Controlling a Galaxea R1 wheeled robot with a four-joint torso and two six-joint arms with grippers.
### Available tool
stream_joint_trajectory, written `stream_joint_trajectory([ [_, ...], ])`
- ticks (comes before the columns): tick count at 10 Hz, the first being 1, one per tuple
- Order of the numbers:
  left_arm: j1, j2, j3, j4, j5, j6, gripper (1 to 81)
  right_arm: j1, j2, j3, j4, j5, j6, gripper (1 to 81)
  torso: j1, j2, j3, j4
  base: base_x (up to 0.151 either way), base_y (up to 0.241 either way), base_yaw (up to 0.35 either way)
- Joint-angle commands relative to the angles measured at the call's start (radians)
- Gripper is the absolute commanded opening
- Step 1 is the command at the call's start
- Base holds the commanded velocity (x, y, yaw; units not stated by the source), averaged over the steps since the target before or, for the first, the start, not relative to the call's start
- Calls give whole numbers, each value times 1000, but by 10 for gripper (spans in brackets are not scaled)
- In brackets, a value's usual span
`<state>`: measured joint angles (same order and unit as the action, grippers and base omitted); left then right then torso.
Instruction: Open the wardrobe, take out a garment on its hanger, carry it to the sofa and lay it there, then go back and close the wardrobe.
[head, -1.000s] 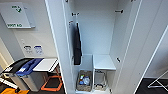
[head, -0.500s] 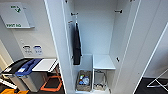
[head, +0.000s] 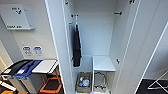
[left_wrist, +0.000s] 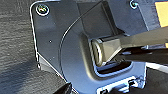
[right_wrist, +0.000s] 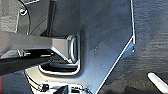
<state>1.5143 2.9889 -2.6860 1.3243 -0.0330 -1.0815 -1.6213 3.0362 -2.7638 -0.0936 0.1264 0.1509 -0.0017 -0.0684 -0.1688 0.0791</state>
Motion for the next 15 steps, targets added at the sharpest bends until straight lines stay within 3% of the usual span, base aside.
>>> stream_joint_trajectory([
  [1,-55,-7,0,1,38,-4,811,42,6,-5,0,-54,-2,811,2,0,0,0,154,0,0],
  [9,-50,-10,0,1,38,-3,811,48,16,-6,5,-60,-4,811,2,0,0,0,155,0,0],
  [13,-47,-7,0,-5,38,-16,811,48,14,-6,5,-60,-4,811,3,2,0,0,0,0,0],
  [15,-33,-13,0,-74,45,-70,811,48,8,-6,6,-59,1,811,3,2,0,0,0,0,0],
])
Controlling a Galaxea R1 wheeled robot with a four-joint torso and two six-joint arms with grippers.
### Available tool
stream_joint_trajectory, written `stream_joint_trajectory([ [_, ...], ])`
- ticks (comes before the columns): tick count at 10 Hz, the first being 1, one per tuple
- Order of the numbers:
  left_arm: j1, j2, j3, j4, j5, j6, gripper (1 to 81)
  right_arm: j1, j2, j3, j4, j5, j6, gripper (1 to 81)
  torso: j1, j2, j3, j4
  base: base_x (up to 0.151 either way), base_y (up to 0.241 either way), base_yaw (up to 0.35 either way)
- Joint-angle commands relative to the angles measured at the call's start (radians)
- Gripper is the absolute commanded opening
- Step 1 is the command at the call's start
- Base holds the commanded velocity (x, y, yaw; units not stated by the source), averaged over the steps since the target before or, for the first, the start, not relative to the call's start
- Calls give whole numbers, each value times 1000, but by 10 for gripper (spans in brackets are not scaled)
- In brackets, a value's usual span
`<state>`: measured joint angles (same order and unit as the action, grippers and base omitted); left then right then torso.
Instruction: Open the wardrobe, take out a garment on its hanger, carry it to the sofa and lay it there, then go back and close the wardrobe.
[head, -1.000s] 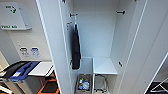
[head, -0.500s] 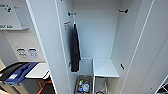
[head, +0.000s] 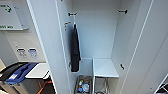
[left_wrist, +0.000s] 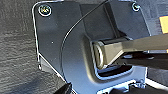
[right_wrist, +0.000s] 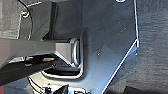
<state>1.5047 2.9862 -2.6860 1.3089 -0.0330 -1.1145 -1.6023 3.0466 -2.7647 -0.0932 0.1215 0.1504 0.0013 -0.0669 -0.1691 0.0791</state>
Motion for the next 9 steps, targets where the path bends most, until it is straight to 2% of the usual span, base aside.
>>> stream_joint_trajectory([
  [1,-10,-7,-2,-96,74,-44,811,29,-3,-4,9,-52,3,811,0,0,0,0,0,0,0],
  [2,-8,-4,-2,-129,139,-30,811,31,-4,-1,10,-46,5,811,0,0,0,0,0,0,0],
  [3,-8,-1,-2,-169,166,33,811,40,-1,2,13,-48,6,811,0,0,0,0,0,0,0],
  [4,-7,1,0,-295,166,232,811,44,-1,11,10,-54,6,811,0,0,0,0,0,0,0],
  [7,-42,-25,12,-939,169,940,811,44,-25,49,-3,-56,5,811,0,0,0,0,0,0,0],
  [8,-48,-45,30,-1112,165,1080,811,44,-41,79,-3,-56,5,811,0,0,0,0,0,0,0],
  [9,-51,-65,65,-1212,162,1146,811,47,-66,118,-3,-54,5,811,0,0,0,0,0,0,0],
])
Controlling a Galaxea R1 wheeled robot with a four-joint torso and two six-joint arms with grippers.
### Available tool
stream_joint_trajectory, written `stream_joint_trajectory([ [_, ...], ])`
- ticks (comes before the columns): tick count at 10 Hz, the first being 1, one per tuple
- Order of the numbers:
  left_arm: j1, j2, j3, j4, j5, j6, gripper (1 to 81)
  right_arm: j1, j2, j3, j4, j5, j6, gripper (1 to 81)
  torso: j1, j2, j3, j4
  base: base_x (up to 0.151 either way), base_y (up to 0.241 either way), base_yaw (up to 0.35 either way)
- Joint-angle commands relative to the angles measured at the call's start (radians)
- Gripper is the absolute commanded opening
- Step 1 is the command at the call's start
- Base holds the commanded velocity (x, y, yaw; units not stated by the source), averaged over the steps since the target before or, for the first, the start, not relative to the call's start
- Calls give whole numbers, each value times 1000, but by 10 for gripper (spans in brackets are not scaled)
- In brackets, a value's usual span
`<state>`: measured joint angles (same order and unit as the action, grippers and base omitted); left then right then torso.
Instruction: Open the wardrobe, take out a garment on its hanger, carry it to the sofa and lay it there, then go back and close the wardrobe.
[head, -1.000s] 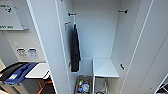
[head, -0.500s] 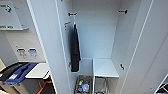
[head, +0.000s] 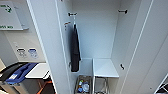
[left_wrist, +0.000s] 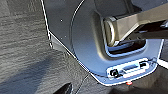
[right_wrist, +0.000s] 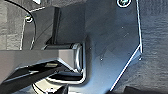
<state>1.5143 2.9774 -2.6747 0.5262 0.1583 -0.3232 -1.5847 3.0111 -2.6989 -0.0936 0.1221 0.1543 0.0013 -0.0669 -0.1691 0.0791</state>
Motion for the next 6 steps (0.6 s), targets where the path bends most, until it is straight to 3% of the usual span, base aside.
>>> stream_joint_trajectory([
  [1,-64,-76,75,-446,-35,361,811,37,-77,120,-1,-53,1,811,0,0,0,0,0,0,0],
  [3,-100,-122,111,-425,-40,381,811,62,-171,256,5,-50,2,811,0,0,0,0,0,0,0],
  [5,-110,-251,320,-417,-60,380,811,82,-310,434,6,-39,2,811,0,0,0,0,0,0,0],
  [6,-113,-328,424,-419,-115,378,811,100,-381,519,6,-38,2,811,0,0,0,0,0,0,0],
])
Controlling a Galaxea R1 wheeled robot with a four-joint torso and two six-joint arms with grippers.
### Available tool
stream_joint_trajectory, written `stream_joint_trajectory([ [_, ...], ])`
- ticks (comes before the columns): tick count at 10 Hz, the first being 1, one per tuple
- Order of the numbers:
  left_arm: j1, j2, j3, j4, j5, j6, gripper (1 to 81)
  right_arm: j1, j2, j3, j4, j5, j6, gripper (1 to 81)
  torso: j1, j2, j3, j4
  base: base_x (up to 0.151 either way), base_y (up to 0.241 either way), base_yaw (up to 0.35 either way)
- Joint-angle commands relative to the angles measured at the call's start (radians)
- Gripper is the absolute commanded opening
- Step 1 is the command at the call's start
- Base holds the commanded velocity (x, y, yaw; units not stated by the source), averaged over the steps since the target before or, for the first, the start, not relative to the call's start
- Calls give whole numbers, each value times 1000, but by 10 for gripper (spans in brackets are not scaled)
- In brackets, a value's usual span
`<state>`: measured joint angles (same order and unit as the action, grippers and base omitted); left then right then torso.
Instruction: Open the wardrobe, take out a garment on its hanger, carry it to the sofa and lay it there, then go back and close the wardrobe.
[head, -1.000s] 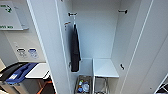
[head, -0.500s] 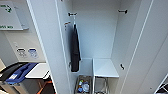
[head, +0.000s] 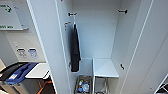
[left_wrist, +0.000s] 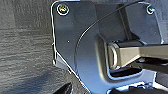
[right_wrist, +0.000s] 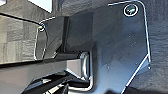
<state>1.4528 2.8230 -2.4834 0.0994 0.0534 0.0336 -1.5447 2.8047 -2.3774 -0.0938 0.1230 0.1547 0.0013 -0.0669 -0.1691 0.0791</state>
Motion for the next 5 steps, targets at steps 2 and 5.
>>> stream_joint_trajectory([
  [2,-74,-319,382,5,-79,14,811,102,-308,342,14,-37,5,811,0,0,0,0,0,0,0],
  [5,-142,-520,574,-6,-83,2,811,181,-511,511,68,-37,9,811,0,0,0,0,0,0,0],
])
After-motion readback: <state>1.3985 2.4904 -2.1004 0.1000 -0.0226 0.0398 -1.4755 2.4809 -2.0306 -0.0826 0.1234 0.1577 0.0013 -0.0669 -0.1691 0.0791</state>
